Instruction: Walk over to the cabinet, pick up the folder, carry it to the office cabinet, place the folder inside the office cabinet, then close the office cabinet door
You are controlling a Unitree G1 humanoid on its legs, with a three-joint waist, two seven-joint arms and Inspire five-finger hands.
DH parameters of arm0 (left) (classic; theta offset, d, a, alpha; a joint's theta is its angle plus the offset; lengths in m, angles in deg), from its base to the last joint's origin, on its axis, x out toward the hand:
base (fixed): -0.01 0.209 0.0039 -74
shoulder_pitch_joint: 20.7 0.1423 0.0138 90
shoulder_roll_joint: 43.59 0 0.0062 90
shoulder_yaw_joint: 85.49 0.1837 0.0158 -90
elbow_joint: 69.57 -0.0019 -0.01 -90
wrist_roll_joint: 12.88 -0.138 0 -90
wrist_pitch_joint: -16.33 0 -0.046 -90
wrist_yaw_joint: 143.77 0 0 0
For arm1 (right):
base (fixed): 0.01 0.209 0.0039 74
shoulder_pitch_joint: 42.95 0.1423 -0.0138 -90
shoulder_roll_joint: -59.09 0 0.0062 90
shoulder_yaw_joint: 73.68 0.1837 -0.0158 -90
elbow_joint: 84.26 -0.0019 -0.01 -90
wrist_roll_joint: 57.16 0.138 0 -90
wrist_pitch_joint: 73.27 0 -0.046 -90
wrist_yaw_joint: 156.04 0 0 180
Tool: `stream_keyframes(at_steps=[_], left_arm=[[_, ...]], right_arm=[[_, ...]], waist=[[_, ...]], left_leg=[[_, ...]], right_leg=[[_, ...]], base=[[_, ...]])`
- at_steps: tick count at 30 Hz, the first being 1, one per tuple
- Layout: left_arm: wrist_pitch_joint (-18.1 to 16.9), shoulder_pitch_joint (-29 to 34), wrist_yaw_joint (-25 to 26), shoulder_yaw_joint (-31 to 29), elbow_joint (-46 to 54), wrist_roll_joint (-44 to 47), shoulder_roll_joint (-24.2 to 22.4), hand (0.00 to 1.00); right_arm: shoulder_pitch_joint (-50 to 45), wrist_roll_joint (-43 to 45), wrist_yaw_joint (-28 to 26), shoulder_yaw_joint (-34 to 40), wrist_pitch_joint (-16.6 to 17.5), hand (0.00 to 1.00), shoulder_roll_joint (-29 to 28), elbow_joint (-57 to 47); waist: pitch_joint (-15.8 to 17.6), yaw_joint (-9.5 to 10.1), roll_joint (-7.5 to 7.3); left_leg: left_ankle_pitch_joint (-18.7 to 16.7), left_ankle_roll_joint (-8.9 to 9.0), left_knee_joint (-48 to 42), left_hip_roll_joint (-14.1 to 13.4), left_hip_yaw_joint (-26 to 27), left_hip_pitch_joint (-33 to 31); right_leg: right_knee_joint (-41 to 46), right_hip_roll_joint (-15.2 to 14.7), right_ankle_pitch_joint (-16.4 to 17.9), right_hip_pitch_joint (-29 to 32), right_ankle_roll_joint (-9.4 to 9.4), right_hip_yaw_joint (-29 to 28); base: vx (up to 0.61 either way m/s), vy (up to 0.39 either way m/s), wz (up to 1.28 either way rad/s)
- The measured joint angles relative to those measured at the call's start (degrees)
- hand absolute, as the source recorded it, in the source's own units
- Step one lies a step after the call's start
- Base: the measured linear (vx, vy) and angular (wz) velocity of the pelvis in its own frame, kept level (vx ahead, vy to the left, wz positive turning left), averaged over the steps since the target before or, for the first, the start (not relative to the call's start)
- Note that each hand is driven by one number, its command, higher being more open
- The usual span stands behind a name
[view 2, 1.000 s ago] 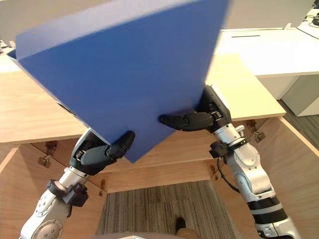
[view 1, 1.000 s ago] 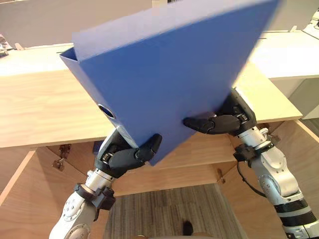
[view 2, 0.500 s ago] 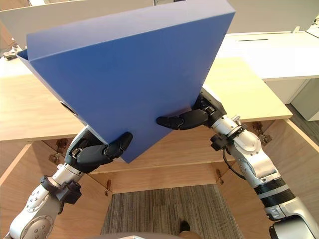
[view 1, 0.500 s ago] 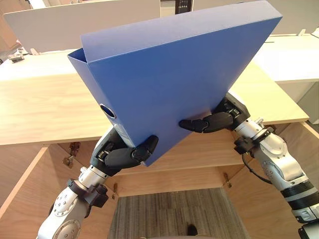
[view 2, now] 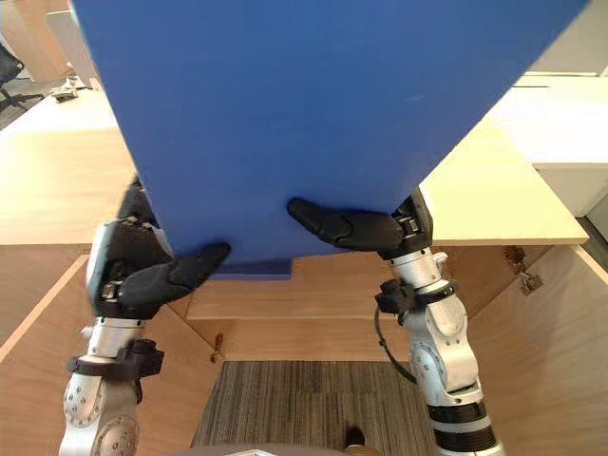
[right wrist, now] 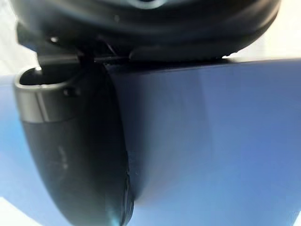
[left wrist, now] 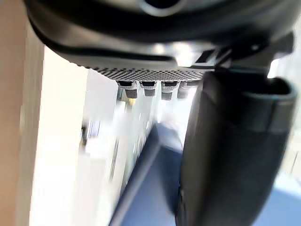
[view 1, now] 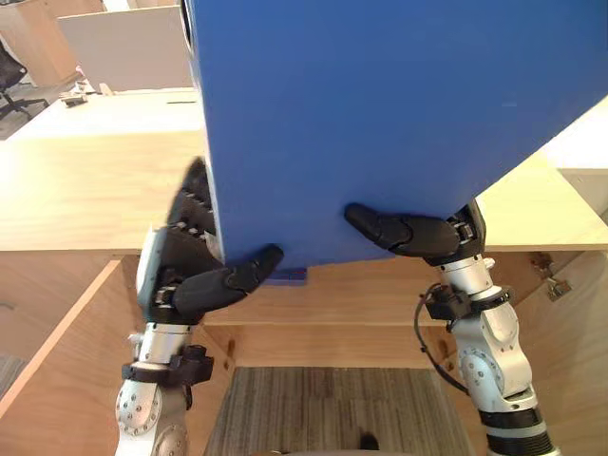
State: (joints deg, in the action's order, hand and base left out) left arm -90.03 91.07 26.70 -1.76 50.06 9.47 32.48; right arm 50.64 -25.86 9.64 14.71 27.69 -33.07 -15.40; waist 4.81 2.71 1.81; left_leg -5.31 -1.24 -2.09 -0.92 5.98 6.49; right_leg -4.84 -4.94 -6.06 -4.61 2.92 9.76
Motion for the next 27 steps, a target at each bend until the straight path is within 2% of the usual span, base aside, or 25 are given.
stream_keyframes(at_steps=[3, 4, 6, 9, 14, 18, 23, 26, 27], left_arm=[[-0.95, 2.61, 3.27, -2.57, -0.08, -2.79, -4.38, 1.00], [-1.01, 4.55, 6.13, -4.70, -0.40, -4.04, -6.32, 1.00], [-0.98, 6.50, 8.82, -7.60, -2.29, -4.28, -7.73, 1.00], [-0.46, 9.07, 10.16, -10.23, -7.72, -4.35, -8.50, 1.00], [1.55, 9.33, 10.85, -10.04, -19.72, -8.16, -8.73, 1.00], [4.19, 7.27, 10.94, -8.61, -36.20, -9.12, -7.57, 1.00], [5.11, 4.48, 8.97, -4.10, -48.37, -15.27, -3.86, 1.00], [4.86, -2.50, 9.06, -3.32, -58.64, -19.10, -0.96, 1.00], [4.92, -6.32, 9.54, -2.82, -63.44, -20.26, 0.81, 1.00]], right_arm=[[-1.96, 0.05, 0.73, 2.02, 0.09, 0.00, -3.54, -0.02], [-3.21, 0.24, 0.72, 2.56, 0.09, 0.00, -4.45, -0.02], [-4.36, 0.34, 0.62, 2.88, 0.09, 0.00, -4.48, -0.05], [-4.87, 0.60, 0.60, 3.97, 0.08, 0.00, -4.30, -0.05], [-5.76, 1.12, 0.32, 3.30, 0.03, 0.00, -3.21, -0.05], [-10.09, 0.84, -0.18, -0.06, -0.72, 0.00, -0.06, 0.12], [-12.12, -3.71, -0.59, -6.46, -1.10, 0.00, 3.00, 0.99], [-8.55, -9.92, -0.39, -11.64, 0.96, 0.00, 5.35, 2.55], [-5.65, -13.11, 0.87, -14.01, 1.79, 0.00, 5.97, 5.11]], waist=[[-0.48, 1.02, -0.78], [-0.56, 1.10, -0.99], [-0.55, 1.15, -1.01], [-0.53, 1.23, -1.05], [-0.46, 1.29, -1.17], [-0.15, 0.66, -1.66], [0.99, -0.32, -2.34], [6.23, -1.04, -2.19], [7.93, -1.22, -2.01]], left_leg=[[0.50, 0.38, 0.83, 0.07, -1.17, -0.01], [1.13, 0.29, 1.66, 0.16, -1.91, 0.01], [1.55, 0.57, 2.45, 0.22, -2.68, 0.02], [2.36, 0.68, 3.48, 0.20, -3.89, 0.01], [2.94, 0.47, 3.86, 0.17, -4.55, -0.03], [2.88, 0.56, 3.84, 0.18, -4.63, -0.19], [2.79, 0.74, 2.80, 0.08, -4.17, -2.87], [0.53, 1.86, -4.09, -0.30, -2.75, -8.43], [-1.21, 1.80, -9.44, -0.61, -1.89, -13.26]], right_leg=[[0.00, -0.13, 0.30, -0.23, 0.07, 1.22], [0.00, -0.21, 0.50, -0.24, 0.17, 1.91], [0.00, -0.29, 0.69, -0.25, 0.27, 2.71], [0.01, -0.58, 0.94, -0.29, 0.24, 3.89], [0.01, -0.60, 1.17, -0.30, 0.28, 4.54], [0.01, -0.63, 1.44, -0.19, 0.30, 4.60], [0.97, -0.66, 1.51, 2.72, 0.18, 4.12], [8.11, -1.23, 3.62, 9.11, -0.52, 2.28], [13.25, -1.48, 5.05, 14.51, -0.78, 1.09]], base=[[-0.04, -0.023, 0.24], [-0.04, -0.026, 0.26], [-0.04, -0.022, 0.22], [-0.02, -0.011, 0.22], [-0.01, -0.006, 0.07], [0.00, 0.000, 0.00], [-0.03, -0.004, -0.05], [-0.12, 0.008, -0.28], [-0.19, 0.008, -0.33]])
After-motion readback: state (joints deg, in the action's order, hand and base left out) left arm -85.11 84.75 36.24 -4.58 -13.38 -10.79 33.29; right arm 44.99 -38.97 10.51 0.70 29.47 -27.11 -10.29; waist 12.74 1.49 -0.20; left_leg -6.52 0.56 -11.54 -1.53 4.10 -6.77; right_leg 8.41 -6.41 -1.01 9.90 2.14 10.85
